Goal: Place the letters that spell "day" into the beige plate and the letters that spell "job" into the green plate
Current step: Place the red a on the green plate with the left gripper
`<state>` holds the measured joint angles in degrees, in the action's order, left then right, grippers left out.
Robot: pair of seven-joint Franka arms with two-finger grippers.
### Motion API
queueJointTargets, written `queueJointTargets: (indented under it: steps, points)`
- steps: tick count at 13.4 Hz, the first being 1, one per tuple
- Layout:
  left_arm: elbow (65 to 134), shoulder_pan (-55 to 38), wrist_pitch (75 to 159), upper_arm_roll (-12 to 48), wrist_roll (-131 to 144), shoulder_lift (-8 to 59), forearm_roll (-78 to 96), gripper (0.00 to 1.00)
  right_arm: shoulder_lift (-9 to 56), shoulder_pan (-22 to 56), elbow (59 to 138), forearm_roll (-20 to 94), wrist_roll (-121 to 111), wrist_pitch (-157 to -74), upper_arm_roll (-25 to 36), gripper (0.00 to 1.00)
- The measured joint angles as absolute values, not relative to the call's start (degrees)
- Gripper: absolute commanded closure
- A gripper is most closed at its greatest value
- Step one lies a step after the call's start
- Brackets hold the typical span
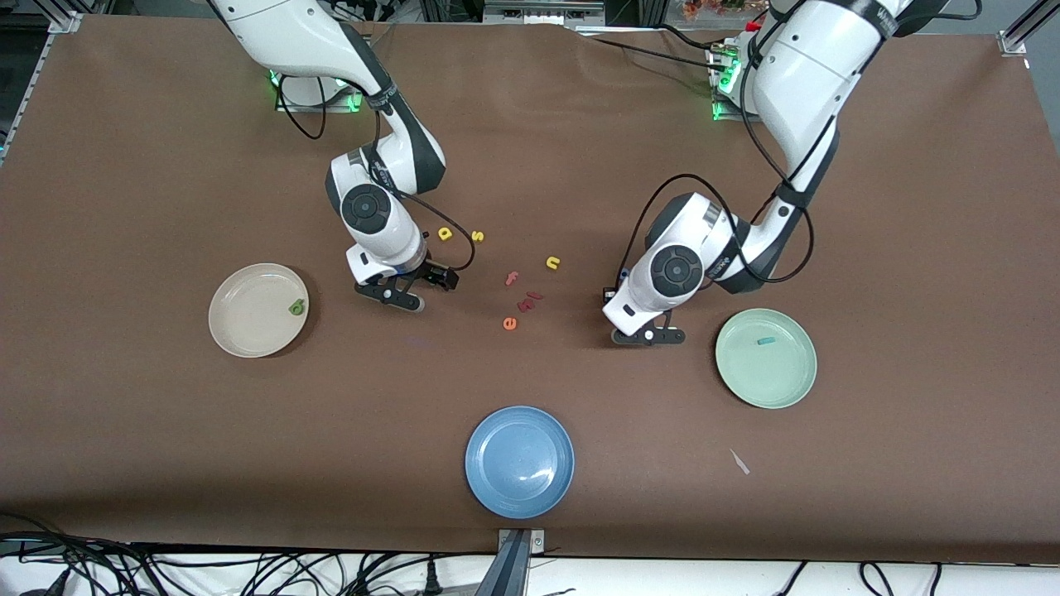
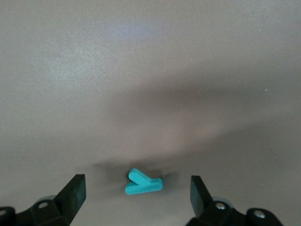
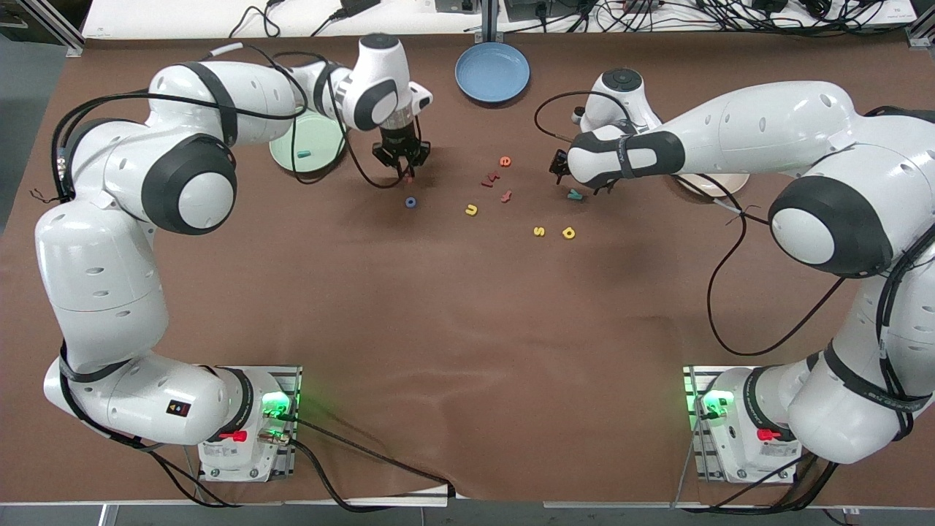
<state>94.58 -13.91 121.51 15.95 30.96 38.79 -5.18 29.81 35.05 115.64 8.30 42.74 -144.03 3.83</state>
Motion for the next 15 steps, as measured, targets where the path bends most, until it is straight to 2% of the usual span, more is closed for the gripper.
queueJointTargets:
  steps: [2,4,7,9,10,11,12,13,15]
  points:
    - [90.18,-12.27,114.62,15.67,26.24,37.45,-9.39,1.0,30.12,35.1,115.69,8.3,42.9,-144.52,3.83,0.08]
    - [88.27,-8.43,111.46,15.35,16.51,36.87,-13.15,1.0,30.6,35.13,115.92,8.3,42.96,-145.59,3.83,0.12]
    - [88.43,-1.93,112.05,14.94,2.8,38.37,-16.54,1.0,31.04,35.4,116.37,8.3,42.97,-146.73,3.83,0.19]
    - [88.47,-0.28,115.7,14.93,0.61,40.17,-19.82,1.0,31.1,35.55,116.41,8.3,43.0,-146.85,3.83,0.27]
    - [88.51,0.04,116.67,14.92,0.51,40.88,-20.43,0.95,31.1,35.57,116.42,8.3,43.01,-146.85,3.83,0.32]
    - [88.61,0.16,116.99,14.93,0.35,41.37,-20.46,0.85,31.1,35.59,116.42,8.3,43.01,-146.85,3.83,0.36]
    - [88.98,0.14,117.19,14.97,0.24,41.79,-20.46,0.35,31.1,35.61,116.43,8.3,43.01,-146.85,3.83,0.42]
    - [89.82,0.12,118.18,15.01,0.19,42.11,-20.46,0.0,31.1,35.61,116.44,8.3,43.01,-146.85,3.83,0.46]
    - [91.08,0.07,119.78,15.14,0.18,42.53,-20.46,0.0,31.03,35.61,116.44,8.3,43.01,-146.83,3.86,0.53]
